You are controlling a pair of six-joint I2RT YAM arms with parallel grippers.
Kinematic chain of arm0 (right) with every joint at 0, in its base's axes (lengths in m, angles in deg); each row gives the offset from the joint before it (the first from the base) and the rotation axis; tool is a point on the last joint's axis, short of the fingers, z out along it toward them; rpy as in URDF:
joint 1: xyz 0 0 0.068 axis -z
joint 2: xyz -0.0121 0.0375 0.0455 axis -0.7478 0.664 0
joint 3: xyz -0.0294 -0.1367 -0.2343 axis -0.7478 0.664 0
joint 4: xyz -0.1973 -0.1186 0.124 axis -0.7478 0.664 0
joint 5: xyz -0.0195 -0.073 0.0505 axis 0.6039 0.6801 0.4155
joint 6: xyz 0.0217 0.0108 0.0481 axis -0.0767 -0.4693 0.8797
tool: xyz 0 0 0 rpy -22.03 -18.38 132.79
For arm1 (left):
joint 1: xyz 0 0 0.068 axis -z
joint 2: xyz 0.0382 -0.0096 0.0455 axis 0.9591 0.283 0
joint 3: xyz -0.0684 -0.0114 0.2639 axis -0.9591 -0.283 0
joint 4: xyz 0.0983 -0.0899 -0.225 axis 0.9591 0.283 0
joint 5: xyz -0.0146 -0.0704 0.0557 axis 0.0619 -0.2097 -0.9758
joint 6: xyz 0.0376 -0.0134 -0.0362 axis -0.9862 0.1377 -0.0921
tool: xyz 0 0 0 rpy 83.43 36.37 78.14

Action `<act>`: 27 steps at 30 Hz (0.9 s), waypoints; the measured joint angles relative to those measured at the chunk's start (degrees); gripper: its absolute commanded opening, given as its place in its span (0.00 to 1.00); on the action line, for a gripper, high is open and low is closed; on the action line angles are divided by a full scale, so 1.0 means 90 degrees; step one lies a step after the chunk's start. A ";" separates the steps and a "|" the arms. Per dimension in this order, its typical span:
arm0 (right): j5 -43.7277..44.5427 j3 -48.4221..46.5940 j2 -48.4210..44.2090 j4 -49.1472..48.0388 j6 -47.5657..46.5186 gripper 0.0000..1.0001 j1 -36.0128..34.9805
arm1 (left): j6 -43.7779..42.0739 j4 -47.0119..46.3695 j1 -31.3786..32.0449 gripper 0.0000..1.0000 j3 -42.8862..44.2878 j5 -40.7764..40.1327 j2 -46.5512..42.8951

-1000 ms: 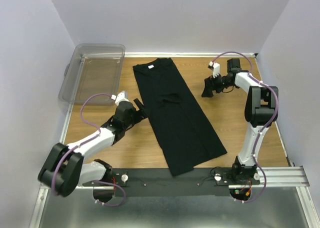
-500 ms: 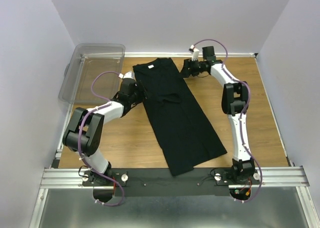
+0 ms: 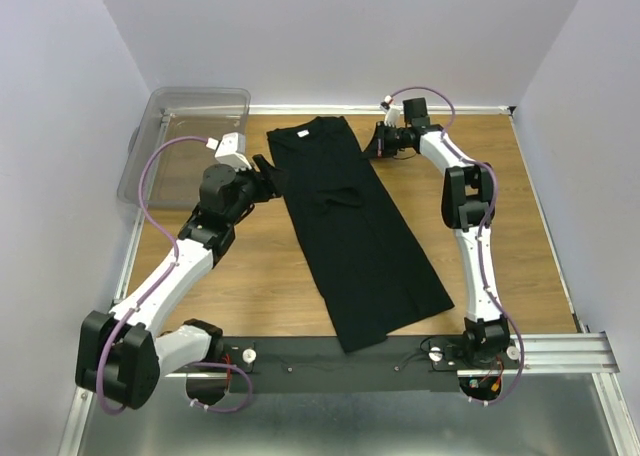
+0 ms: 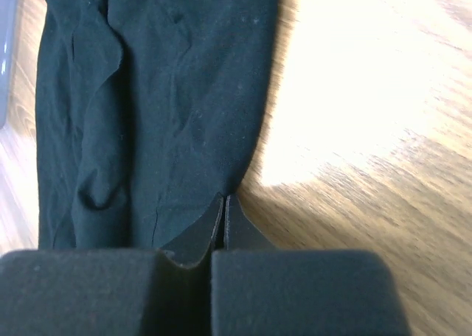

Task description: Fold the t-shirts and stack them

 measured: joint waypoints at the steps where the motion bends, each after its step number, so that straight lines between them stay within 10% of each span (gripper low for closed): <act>1: 0.0024 0.0022 -0.0010 -0.0024 0.0097 0.01 0.0046 | -0.0034 0.0002 0.0000 0.66 -0.0044 0.0002 -0.0109; 16: 0.0573 0.0427 -0.0226 -0.0529 0.0903 0.02 0.0840 | -0.0333 0.0010 -0.0007 0.65 -0.0306 0.0624 0.0879; 23: 0.0775 0.0580 -0.0474 -0.0801 0.0687 0.99 0.0933 | -0.0583 0.0046 0.0318 0.64 -0.0306 0.1020 0.1095; 27: 0.1207 0.2115 -0.1768 -0.0731 -0.0474 1.00 0.0850 | -0.1049 0.0347 0.1562 0.65 -0.0515 0.0855 0.0328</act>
